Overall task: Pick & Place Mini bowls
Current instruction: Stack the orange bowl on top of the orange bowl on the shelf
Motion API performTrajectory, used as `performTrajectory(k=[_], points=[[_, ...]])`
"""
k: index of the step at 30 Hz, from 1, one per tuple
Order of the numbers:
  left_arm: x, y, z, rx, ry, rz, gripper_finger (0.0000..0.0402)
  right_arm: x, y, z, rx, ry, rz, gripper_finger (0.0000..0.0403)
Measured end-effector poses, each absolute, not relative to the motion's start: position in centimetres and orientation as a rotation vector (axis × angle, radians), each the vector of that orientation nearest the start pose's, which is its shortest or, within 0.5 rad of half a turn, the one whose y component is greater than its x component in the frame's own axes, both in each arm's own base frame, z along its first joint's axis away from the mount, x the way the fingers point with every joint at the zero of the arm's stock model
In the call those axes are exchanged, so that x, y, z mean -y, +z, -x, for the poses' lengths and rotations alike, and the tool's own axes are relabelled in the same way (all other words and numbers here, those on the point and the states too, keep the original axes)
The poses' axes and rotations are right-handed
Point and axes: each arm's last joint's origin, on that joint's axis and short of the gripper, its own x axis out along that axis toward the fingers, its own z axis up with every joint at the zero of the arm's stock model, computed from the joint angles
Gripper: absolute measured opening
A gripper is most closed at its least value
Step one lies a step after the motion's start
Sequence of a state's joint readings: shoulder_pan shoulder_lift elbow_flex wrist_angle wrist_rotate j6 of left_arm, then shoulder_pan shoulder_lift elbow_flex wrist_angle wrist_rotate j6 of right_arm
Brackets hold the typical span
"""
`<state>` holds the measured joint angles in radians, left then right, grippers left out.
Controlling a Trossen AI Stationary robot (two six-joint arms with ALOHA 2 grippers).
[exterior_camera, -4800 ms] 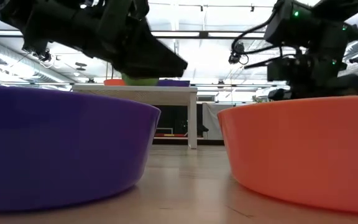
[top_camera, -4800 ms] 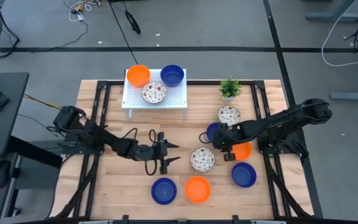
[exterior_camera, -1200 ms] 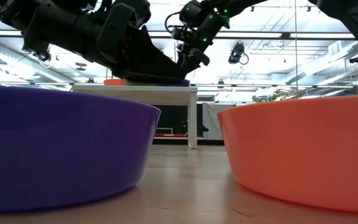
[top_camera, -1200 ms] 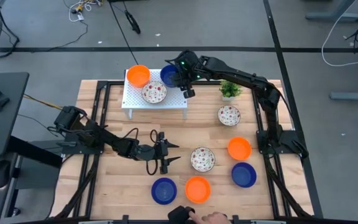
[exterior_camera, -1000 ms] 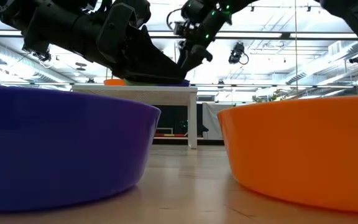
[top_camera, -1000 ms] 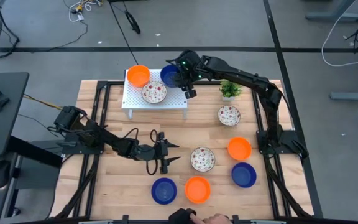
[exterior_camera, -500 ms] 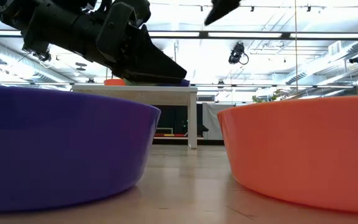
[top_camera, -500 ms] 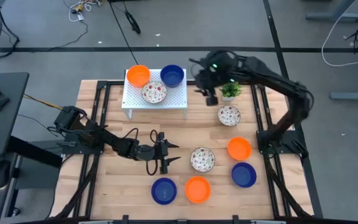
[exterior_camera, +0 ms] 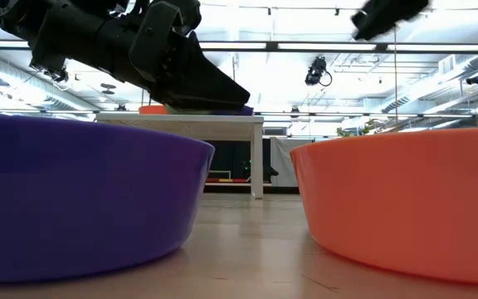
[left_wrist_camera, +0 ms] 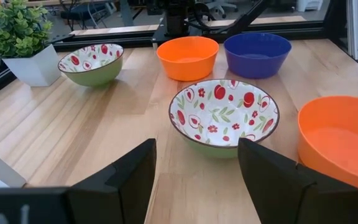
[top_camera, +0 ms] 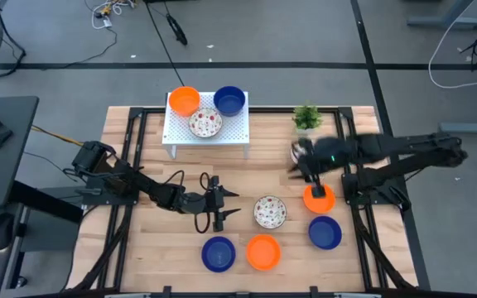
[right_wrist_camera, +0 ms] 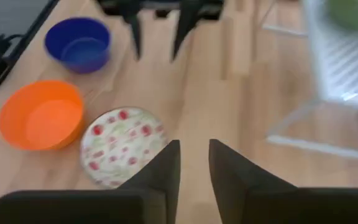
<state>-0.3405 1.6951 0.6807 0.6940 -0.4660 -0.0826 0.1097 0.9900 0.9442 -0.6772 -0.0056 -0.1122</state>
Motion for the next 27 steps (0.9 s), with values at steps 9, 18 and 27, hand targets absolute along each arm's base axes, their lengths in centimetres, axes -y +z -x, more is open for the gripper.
performTrajectory(k=[9,18,27], points=[[10.0,17.5,-31.6,-0.210,0.053,-0.033,0.0232,-6.0,22.9,-16.5,-0.612,0.205,0.030,0.0048],[13.8,20.8,-37.2,-0.478,-0.241,-0.154,0.0232,-6.0,18.4,-16.3,-0.279,0.221,0.077,0.0041],[17.2,21.8,-41.3,-0.626,-0.489,-0.063,0.0232,-5.5,16.9,-15.7,-0.231,0.126,0.064,0.0041]])
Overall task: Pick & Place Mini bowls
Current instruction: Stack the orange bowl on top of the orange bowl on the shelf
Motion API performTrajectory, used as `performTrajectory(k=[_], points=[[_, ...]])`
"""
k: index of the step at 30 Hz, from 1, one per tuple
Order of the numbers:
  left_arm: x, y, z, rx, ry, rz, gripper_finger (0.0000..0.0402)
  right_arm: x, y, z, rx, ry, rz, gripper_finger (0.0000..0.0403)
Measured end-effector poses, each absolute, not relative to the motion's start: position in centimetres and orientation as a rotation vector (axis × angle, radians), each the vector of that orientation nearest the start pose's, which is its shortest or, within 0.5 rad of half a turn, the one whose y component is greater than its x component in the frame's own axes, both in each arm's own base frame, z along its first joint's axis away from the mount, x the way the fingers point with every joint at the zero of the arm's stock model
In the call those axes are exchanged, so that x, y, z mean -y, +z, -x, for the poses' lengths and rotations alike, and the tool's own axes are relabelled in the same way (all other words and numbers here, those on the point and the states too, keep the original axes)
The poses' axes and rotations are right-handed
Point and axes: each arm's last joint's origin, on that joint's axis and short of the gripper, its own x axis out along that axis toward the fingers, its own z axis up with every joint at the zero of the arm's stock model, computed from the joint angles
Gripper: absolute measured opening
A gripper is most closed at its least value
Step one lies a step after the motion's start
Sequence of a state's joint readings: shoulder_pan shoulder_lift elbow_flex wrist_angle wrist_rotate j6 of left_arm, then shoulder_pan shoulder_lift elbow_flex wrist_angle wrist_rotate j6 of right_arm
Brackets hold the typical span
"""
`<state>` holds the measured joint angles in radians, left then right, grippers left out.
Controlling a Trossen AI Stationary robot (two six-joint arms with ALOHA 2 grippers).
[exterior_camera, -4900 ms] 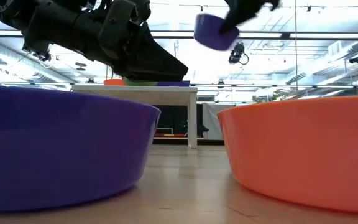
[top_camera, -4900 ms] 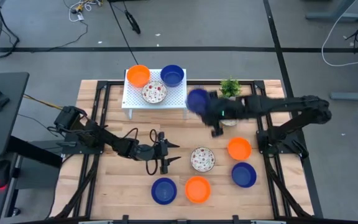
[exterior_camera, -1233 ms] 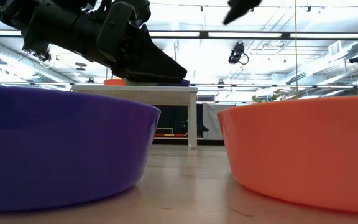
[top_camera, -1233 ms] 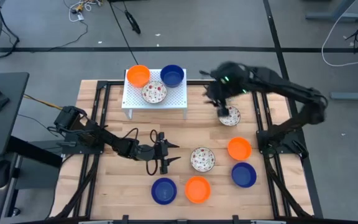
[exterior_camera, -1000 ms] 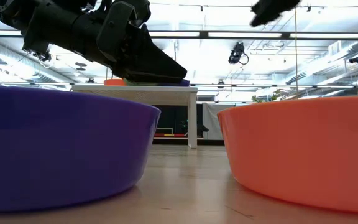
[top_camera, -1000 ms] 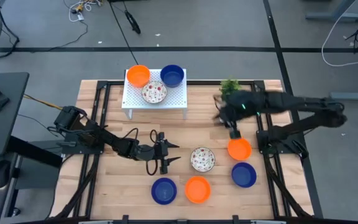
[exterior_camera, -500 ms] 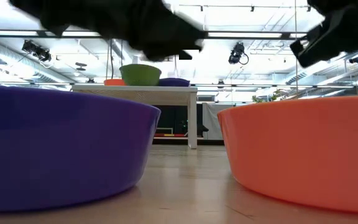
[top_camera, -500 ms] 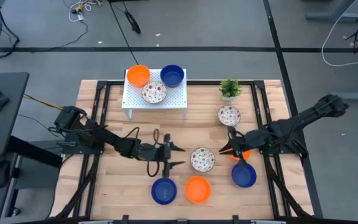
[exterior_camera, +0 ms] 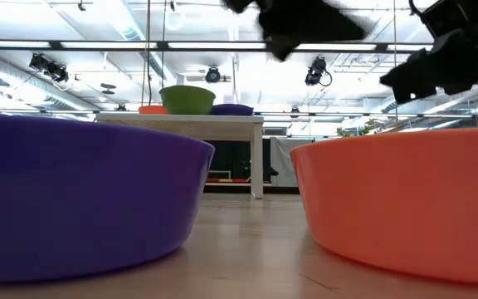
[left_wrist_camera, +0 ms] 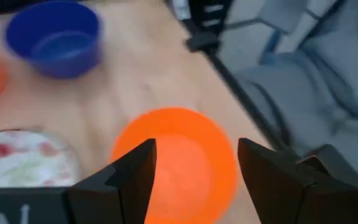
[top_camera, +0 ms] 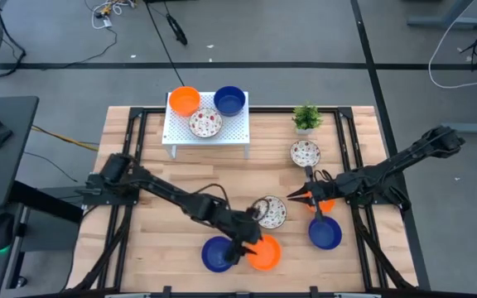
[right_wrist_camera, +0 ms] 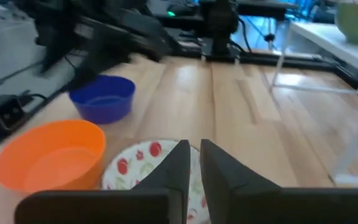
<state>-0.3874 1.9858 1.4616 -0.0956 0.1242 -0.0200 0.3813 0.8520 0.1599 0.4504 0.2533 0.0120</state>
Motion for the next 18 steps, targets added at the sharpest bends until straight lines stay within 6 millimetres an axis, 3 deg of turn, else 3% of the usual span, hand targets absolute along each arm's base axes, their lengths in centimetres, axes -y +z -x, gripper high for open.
performTrajectory(k=[7,12,18], points=[[20.7,19.6,-41.9,-0.662,-0.520,-0.021,0.0231,-5.5,16.4,-15.7,-0.276,0.122,0.064,0.0041],[23.1,17.9,-41.7,-0.623,-0.398,-0.002,0.0231,-5.5,15.7,-15.6,-0.342,0.123,0.042,0.0041],[24.1,16.5,-41.3,-0.645,-0.258,0.074,0.0226,-5.6,15.0,-15.4,-0.422,0.125,0.010,0.0041]])
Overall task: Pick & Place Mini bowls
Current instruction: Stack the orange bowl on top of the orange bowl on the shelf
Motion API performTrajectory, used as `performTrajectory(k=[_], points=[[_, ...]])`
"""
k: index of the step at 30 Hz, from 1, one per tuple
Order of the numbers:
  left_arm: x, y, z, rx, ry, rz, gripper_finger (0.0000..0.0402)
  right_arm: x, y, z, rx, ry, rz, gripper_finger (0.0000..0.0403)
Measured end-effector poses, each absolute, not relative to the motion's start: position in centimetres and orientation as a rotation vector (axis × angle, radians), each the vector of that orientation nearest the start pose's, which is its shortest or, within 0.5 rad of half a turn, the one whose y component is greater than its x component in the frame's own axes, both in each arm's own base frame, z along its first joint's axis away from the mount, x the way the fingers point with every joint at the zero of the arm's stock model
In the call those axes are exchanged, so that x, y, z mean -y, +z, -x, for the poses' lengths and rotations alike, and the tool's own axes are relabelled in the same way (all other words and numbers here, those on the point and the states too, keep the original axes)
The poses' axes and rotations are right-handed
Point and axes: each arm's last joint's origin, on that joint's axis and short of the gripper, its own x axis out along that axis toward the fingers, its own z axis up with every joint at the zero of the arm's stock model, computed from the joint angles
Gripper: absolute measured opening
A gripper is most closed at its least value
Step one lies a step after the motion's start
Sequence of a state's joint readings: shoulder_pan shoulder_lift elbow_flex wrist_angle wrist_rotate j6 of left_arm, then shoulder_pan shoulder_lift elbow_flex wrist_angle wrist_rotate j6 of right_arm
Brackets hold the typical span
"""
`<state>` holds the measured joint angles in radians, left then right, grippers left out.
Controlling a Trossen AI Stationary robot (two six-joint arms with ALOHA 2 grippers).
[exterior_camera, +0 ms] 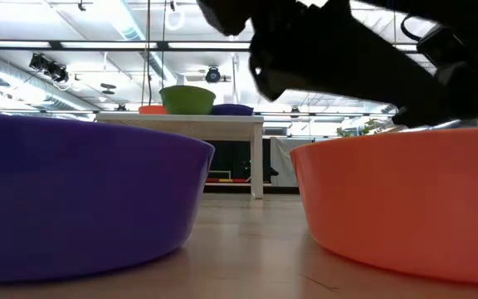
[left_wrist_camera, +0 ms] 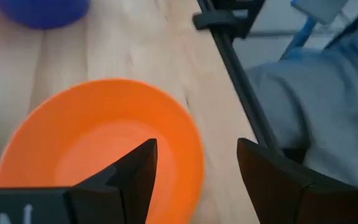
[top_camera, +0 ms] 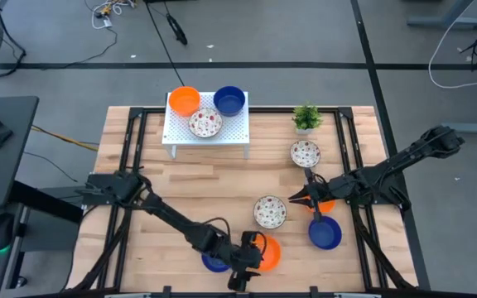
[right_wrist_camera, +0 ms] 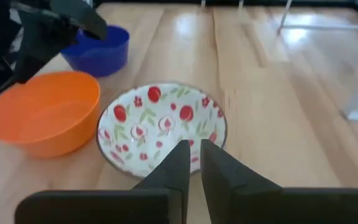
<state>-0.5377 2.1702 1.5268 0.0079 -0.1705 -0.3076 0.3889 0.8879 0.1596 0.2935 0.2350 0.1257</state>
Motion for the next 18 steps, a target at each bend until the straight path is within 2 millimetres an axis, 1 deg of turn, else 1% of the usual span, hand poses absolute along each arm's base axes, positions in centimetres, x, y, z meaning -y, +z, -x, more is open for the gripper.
performTrajectory(k=[5,11,14,18], points=[[24.1,15.6,-41.5,-0.678,-0.214,0.175,0.0195,-5.9,14.7,-15.1,-0.448,0.143,0.006,0.0041],[24.2,14.9,-41.4,-0.712,-0.214,0.184,0.0157,-6.2,14.7,-15.0,-0.451,0.163,0.010,0.0041],[24.2,14.4,-41.3,-0.744,-0.252,0.179,0.0150,-6.2,14.7,-15.0,-0.451,0.162,0.009,0.0041],[24.3,14.3,-41.2,-0.767,-0.293,0.163,0.0155,-6.2,14.7,-15.0,-0.450,0.161,0.009,0.0041]])
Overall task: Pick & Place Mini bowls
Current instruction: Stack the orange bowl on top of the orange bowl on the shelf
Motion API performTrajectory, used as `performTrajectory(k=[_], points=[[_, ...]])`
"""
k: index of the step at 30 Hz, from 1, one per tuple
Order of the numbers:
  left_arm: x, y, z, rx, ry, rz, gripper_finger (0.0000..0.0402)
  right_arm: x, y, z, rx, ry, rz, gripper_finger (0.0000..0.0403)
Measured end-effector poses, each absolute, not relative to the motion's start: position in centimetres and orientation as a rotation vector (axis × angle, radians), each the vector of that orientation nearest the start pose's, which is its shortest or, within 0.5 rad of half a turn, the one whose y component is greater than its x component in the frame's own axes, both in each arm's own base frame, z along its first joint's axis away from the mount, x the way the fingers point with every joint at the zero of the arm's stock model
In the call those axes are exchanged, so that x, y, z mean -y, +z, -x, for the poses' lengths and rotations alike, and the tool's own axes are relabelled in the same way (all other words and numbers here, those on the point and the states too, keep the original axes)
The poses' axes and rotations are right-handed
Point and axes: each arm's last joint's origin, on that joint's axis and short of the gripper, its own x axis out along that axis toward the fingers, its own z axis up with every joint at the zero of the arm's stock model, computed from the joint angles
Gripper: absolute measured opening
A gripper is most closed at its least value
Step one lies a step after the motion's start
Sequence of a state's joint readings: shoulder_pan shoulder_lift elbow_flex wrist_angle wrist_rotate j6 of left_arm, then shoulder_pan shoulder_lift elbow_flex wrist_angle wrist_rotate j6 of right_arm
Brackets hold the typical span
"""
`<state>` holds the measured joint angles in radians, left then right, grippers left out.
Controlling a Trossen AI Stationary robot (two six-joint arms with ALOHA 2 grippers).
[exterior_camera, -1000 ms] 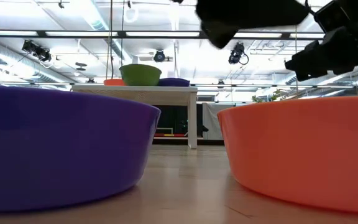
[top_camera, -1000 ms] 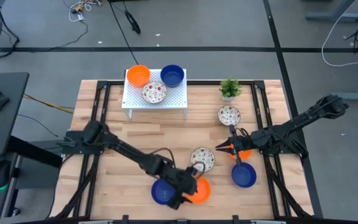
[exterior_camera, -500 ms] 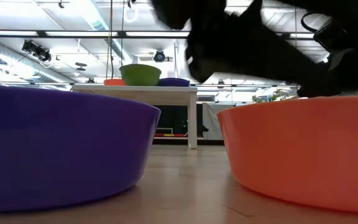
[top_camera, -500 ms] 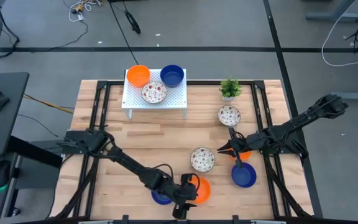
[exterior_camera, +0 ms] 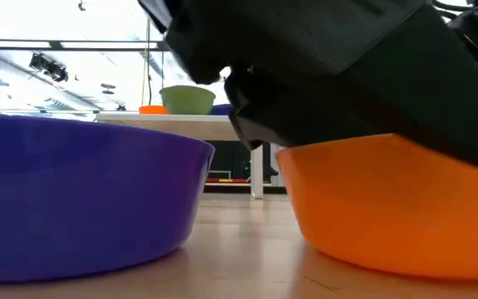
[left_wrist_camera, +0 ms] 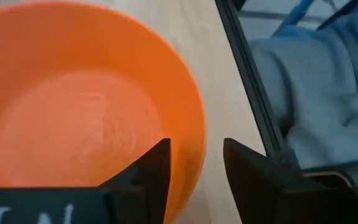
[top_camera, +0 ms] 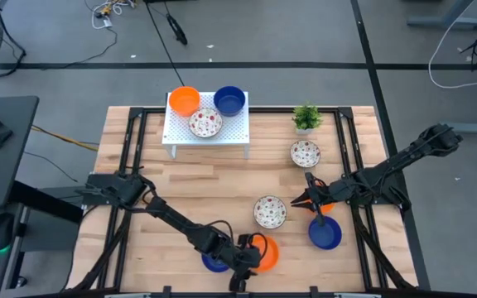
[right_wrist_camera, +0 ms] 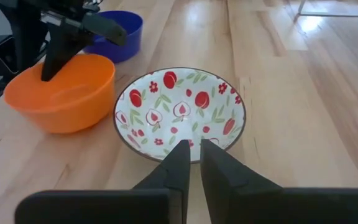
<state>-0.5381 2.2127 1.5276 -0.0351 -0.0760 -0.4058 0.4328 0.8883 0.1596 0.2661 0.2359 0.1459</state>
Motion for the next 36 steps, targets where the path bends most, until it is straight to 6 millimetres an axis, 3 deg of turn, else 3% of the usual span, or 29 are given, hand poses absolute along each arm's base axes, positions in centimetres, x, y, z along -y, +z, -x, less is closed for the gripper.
performTrajectory(k=[5,9,21,36], points=[[24.0,13.9,-41.0,-0.779,-0.231,0.102,0.0161,-6.2,14.7,-15.0,-0.450,0.161,0.009,0.0041],[24.0,14.0,-41.1,-0.765,-0.217,0.102,0.0143,-6.2,14.7,-15.0,-0.450,0.161,0.009,0.0041],[24.3,15.0,-41.8,-0.671,-0.221,0.133,0.0015,-6.1,14.5,-14.9,-0.473,0.158,0.014,0.0041],[23.8,21.6,-43.7,-0.726,-0.124,-0.028,0.0002,-6.1,14.5,-14.9,-0.480,0.157,0.013,0.0041]])
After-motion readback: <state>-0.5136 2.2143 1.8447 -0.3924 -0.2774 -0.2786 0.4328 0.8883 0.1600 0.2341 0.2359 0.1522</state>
